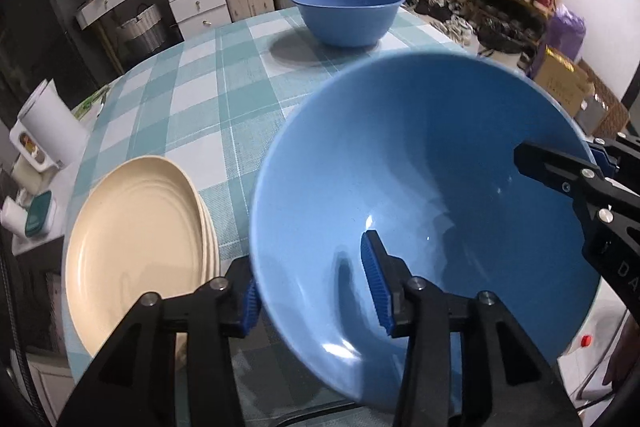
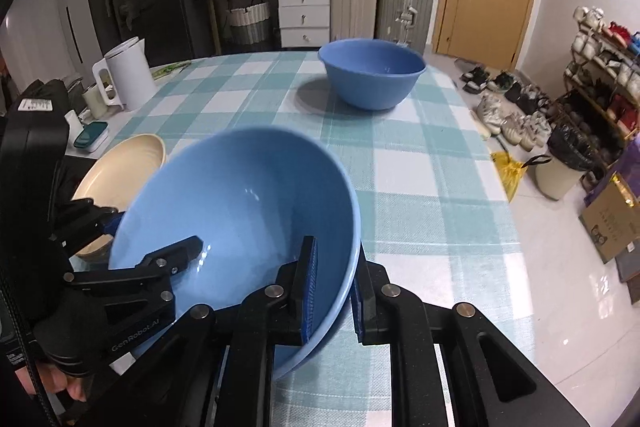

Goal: Organize plates and bowls

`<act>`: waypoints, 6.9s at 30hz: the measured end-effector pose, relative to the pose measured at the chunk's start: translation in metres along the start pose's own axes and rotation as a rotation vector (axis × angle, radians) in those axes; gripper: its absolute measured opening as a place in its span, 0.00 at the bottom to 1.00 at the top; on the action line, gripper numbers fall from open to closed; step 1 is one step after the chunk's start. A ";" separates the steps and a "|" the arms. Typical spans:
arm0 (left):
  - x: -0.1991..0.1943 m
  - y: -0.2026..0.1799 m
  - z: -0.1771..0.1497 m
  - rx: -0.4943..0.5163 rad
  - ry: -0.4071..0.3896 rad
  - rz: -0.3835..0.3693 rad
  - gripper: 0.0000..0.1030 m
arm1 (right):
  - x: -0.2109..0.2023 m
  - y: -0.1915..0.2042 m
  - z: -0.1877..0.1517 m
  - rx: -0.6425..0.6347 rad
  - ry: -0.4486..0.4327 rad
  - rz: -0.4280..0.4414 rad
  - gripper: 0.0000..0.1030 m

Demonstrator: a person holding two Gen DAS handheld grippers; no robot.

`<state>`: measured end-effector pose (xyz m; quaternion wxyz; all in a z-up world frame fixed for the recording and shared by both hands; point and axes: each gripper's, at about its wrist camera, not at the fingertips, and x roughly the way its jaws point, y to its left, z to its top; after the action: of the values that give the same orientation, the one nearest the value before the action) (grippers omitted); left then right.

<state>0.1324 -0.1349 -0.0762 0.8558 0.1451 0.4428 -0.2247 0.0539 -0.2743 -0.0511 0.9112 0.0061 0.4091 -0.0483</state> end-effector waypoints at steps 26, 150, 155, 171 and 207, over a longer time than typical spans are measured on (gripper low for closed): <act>-0.098 0.018 -0.025 -0.188 -0.260 0.057 0.90 | -0.121 -0.011 -0.052 0.236 -0.448 0.236 0.70; 0.132 0.055 0.254 -0.200 0.374 -0.218 0.99 | 0.163 -0.165 0.155 0.585 0.201 0.361 0.99; 0.140 0.048 0.276 -0.184 0.298 -0.159 0.99 | 0.163 -0.158 0.161 0.500 0.137 0.314 0.99; 0.207 0.049 0.287 -0.198 0.372 -0.191 0.37 | 0.186 -0.171 0.177 0.448 0.122 0.238 0.87; 0.143 0.036 0.206 0.050 0.339 -0.164 0.12 | 0.170 -0.151 0.142 0.488 0.241 0.272 0.53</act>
<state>0.3658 -0.2322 -0.0757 0.7437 0.1657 0.5854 -0.2771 0.2585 -0.4460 -0.0793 0.8259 0.2852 0.4858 -0.0215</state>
